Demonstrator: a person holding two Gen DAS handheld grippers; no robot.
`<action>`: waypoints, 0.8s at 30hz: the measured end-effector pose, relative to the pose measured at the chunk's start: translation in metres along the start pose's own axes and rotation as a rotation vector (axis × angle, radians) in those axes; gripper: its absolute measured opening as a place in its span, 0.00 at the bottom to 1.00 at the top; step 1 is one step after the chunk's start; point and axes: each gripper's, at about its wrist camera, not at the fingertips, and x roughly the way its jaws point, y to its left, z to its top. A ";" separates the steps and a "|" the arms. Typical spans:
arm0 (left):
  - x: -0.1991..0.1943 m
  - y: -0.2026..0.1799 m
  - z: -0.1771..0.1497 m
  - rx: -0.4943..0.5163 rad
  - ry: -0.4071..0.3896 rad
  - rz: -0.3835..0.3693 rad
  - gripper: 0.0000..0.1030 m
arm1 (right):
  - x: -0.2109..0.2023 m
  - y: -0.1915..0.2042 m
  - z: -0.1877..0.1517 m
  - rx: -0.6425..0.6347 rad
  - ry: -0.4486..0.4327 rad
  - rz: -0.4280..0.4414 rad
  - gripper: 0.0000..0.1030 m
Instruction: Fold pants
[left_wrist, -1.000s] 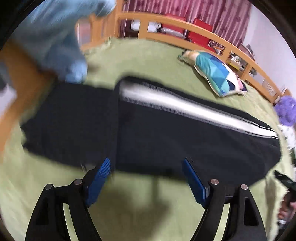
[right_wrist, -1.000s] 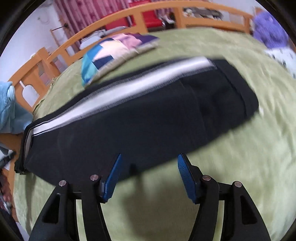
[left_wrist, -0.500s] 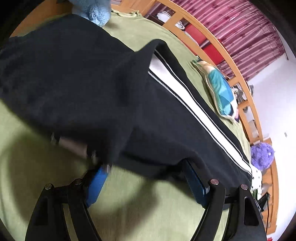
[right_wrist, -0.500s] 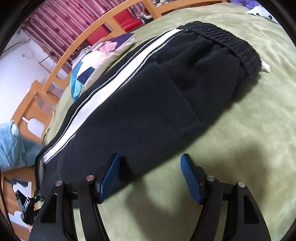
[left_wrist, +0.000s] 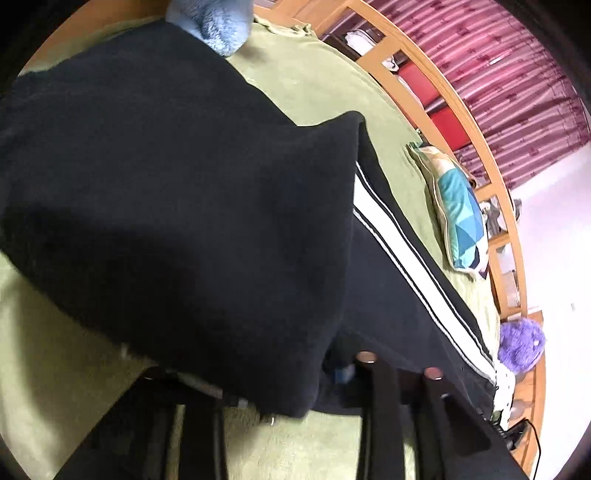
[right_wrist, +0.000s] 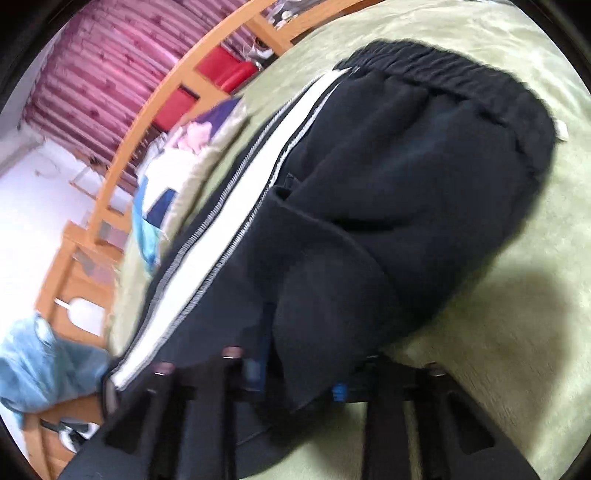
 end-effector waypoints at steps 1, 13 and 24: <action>-0.005 -0.002 -0.004 0.003 0.000 0.002 0.19 | -0.009 0.005 -0.002 -0.035 -0.015 -0.010 0.15; -0.078 -0.009 -0.104 0.185 0.092 0.025 0.11 | -0.144 -0.023 -0.045 -0.081 -0.077 -0.021 0.10; -0.126 -0.036 -0.259 0.394 0.271 -0.040 0.14 | -0.309 -0.162 -0.091 -0.087 -0.109 -0.251 0.11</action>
